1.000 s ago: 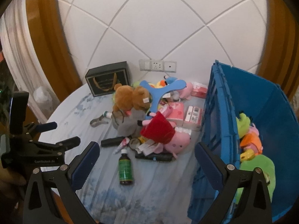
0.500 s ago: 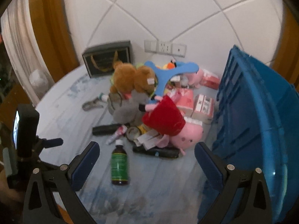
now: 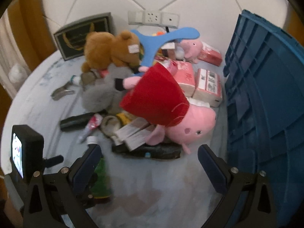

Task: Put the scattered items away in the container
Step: 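Reach the left gripper toward the green-labelled brown bottle while the right reaches the plush pig, then grasp the brown bottle with the left gripper while the right grasps the red plush pig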

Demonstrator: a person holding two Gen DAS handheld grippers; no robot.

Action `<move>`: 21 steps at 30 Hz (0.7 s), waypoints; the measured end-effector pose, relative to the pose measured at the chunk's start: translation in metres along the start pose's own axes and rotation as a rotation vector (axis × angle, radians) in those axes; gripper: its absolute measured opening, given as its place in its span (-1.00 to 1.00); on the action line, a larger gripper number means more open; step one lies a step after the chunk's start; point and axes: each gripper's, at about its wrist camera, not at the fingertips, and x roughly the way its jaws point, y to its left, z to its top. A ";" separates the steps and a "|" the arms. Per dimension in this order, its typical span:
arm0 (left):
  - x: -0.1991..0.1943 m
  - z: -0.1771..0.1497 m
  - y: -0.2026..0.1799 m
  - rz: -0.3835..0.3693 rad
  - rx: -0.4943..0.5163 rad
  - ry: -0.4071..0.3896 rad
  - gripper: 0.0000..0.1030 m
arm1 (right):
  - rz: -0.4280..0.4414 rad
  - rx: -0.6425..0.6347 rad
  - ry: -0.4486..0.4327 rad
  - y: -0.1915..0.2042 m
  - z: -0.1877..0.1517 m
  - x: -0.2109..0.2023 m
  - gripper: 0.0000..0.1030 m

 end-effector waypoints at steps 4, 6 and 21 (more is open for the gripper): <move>0.009 -0.002 -0.014 -0.021 0.047 -0.018 0.67 | -0.040 0.005 0.009 -0.002 0.009 0.024 0.99; 0.015 -0.003 -0.020 -0.037 0.064 0.002 0.56 | -0.041 0.007 0.011 0.000 0.017 0.037 0.99; -0.004 -0.016 0.000 -0.075 0.104 -0.001 0.10 | -0.255 -0.236 0.030 0.026 0.042 0.110 0.99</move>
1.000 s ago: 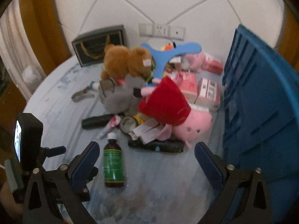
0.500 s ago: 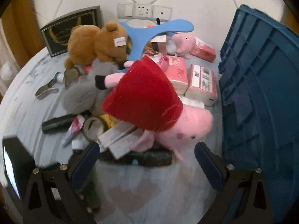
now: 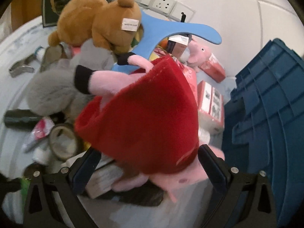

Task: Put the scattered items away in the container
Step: 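Grasp the brown bottle with the left gripper while the right grasps the red plush pig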

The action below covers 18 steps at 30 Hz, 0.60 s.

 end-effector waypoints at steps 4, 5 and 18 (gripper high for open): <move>-0.016 -0.008 0.003 -0.004 0.022 -0.015 0.08 | -0.007 0.011 0.003 -0.002 0.010 0.014 0.99; -0.019 -0.010 0.003 -0.009 0.025 -0.021 0.08 | -0.006 0.016 0.004 -0.003 0.012 0.016 0.99; -0.064 -0.038 0.004 -0.011 0.037 -0.037 0.05 | 0.127 0.140 0.000 -0.024 -0.001 -0.025 0.30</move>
